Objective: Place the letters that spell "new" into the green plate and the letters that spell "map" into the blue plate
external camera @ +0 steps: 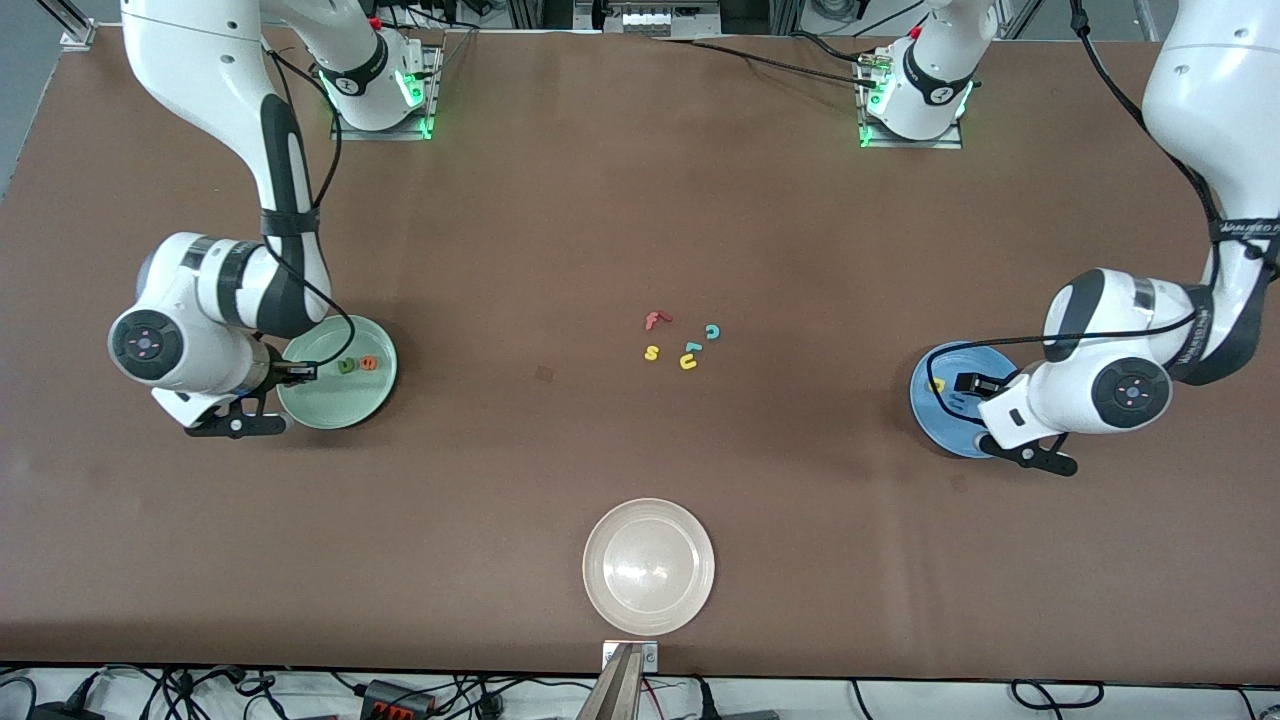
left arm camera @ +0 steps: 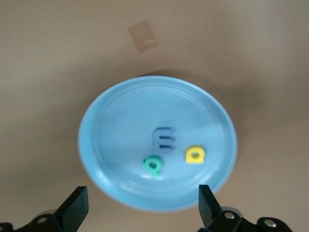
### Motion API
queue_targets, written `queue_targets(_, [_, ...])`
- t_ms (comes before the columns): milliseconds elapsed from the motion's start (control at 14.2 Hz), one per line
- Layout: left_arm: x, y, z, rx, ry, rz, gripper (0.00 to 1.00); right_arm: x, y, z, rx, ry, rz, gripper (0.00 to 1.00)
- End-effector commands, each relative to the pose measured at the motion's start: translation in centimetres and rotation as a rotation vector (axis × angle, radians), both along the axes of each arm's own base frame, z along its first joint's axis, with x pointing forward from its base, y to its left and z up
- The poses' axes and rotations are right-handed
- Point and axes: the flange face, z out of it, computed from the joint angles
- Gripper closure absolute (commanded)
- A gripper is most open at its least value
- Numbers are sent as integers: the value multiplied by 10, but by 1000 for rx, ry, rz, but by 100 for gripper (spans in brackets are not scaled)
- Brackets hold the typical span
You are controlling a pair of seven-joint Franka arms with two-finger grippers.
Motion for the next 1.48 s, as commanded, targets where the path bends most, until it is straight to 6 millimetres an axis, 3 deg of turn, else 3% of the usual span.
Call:
queue_targets(0, [14,-10,70,14,-4,3,0,-15,6,-25,-12,0,33,100])
queue_targets(282, [13,-19,160,23,-13,21,0,-16,2,-39,-26,11,26,100])
queue_targets(353, [7,-26,185,22,-23,14,0,-16,2,-41,-30,9,26,69])
queue_targets(424, [2,-25,200,18,-13,22,0,-14,4,-38,-23,1,13,1])
queue_targets(494, [-2,-25,218,-2,-15,43,0,-12,8,-29,-12,-4,8,0])
queue_targets(635, [-10,-14,242,-26,-38,97,0,-5,16,14,38,-21,-20,0])
queue_targets(706, [-14,-17,248,-30,-42,118,0,0,21,42,66,-23,-36,0])
queue_targets(918, [-24,-13,254,-124,-72,231,0,15,30,118,103,16,-79,0])
queue_targets(1129, [-57,-11,254,-113,-210,252,0,26,29,190,104,38,-111,0])
queue_targets(1412, [-80,-11,259,-119,-303,250,0,32,40,236,124,-30,-87,0])
